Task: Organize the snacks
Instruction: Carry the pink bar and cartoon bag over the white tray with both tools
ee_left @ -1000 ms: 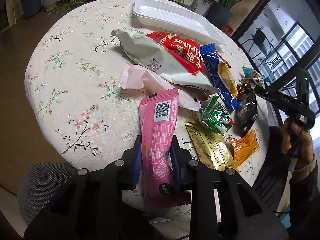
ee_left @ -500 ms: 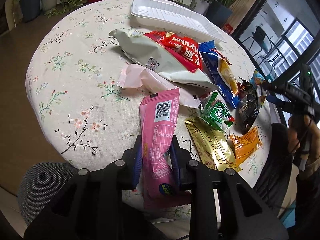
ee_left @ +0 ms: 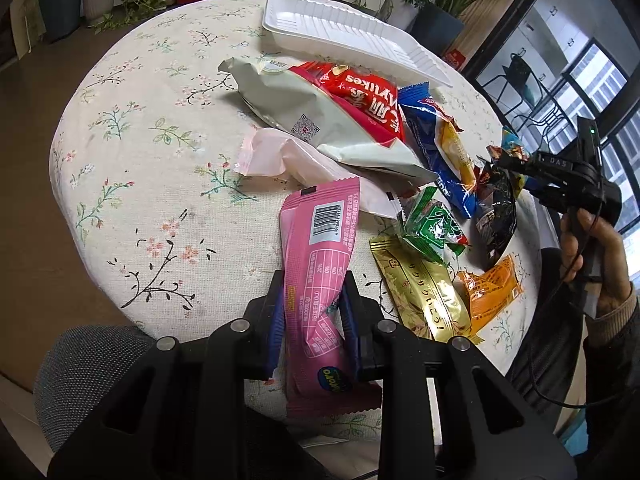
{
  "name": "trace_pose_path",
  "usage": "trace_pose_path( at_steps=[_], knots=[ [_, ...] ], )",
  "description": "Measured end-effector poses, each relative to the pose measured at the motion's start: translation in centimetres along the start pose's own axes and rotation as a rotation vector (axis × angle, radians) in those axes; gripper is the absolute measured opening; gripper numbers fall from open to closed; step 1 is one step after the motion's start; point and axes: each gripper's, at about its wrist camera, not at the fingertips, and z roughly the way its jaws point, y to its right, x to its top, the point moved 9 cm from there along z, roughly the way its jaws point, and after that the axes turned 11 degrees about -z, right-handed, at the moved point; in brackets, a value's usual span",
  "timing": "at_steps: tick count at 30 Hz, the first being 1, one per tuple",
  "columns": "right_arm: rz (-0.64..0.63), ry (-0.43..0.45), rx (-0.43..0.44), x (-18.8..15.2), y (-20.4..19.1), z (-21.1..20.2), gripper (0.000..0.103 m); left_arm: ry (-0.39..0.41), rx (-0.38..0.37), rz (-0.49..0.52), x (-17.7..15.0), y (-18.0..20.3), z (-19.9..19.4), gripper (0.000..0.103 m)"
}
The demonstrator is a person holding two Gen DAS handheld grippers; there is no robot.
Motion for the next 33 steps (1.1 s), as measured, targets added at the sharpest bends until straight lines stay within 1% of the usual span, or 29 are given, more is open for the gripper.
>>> trace_pose_path(
  at_steps=[3, 6, 13, 21, 26, 29, 33],
  knots=[
    [-0.05, 0.034, -0.048, 0.0, 0.0, -1.1, 0.029, 0.0, -0.01, -0.007, 0.0, -0.1, -0.1, 0.023],
    [-0.091, 0.062, -0.08, 0.0, 0.1, -1.9, 0.029, -0.001, -0.019, -0.016, 0.0, -0.2, -0.2, 0.023],
    [-0.185, 0.121, -0.126, 0.2, -1.0, -3.8, 0.028, 0.0, -0.054, -0.044, -0.3, -0.3, -0.8, 0.023],
    [-0.179, 0.135, -0.108, 0.1, -1.0, -4.7, 0.028, 0.009, -0.08, -0.066, -0.4, -0.6, -1.9, 0.021],
    [-0.187, 0.14, -0.105, 0.1, -1.2, -5.1, 0.028, 0.027, -0.095, -0.086, 0.1, -0.8, -2.8, 0.021],
    [-0.192, 0.144, -0.098, 0.5, -1.5, -5.3, 0.028, 0.036, -0.116, -0.097, 0.7, -0.6, -3.6, 0.021],
    [-0.214, 0.161, -0.092, 1.3, -2.1, -5.9, 0.028, 0.064, -0.152, -0.1, 2.5, -0.2, -5.1, 0.021]
  ],
)
